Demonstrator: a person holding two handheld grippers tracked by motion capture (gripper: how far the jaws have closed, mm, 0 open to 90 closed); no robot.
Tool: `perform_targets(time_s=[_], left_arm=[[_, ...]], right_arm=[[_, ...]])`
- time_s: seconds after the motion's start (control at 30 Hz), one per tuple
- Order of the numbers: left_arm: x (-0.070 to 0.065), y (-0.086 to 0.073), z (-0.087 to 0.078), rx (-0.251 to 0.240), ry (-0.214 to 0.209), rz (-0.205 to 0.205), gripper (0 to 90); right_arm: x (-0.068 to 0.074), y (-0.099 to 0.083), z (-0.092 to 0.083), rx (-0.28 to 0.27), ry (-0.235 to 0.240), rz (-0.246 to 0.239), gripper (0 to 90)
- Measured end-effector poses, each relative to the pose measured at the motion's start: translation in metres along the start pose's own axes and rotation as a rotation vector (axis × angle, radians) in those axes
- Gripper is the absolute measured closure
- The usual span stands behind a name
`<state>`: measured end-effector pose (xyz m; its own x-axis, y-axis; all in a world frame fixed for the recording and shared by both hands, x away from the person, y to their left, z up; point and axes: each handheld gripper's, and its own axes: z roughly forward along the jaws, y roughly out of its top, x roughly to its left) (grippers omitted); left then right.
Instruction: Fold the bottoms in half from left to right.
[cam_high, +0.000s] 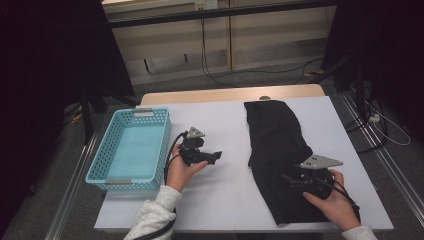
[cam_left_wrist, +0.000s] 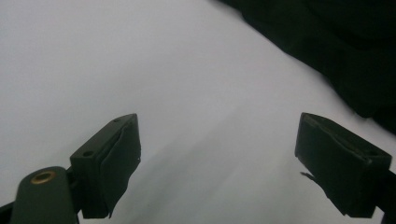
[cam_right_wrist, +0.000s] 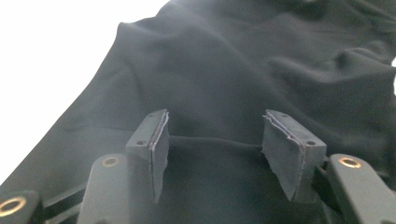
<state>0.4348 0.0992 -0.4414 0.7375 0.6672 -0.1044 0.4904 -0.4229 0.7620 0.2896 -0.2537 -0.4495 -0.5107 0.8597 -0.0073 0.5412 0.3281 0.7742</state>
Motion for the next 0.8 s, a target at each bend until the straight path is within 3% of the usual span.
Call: perform_targets(time_s=[0.1, 0.17, 0.23, 0.27, 0.4, 0.6, 0.8], left_arm=[[0.001, -0.001, -0.002, -0.007, 0.004, -0.011, 13.9], [0.002, -0.001, -0.003, -0.008, 0.009, -0.014, 13.7], [0.005, -0.001, -0.006, -0.003, 0.016, 0.000, 13.7], [0.006, -0.001, -0.007, -0.015, 0.022, -0.018, 13.6], [0.008, -0.002, -0.007, -0.024, 0.028, -0.024, 13.6], [0.008, -0.002, -0.007, -0.012, 0.030, -0.020, 13.7], [0.008, -0.002, -0.008, -0.009, 0.033, -0.006, 13.8]], right_arm=[[0.008, 0.001, 0.005, 0.005, 0.025, -0.018, 45.0], [0.011, 0.001, 0.008, 0.024, 0.018, -0.043, 45.6], [0.012, -0.001, 0.010, 0.029, 0.031, -0.041, 46.4], [0.011, -0.001, 0.009, 0.028, 0.031, -0.039, 46.9], [0.012, 0.000, 0.006, 0.019, 0.022, -0.034, 51.2], [0.023, -0.001, 0.012, 0.057, 0.050, -0.088, 55.3], [0.022, -0.001, 0.010, 0.041, 0.044, -0.089, 56.0]])
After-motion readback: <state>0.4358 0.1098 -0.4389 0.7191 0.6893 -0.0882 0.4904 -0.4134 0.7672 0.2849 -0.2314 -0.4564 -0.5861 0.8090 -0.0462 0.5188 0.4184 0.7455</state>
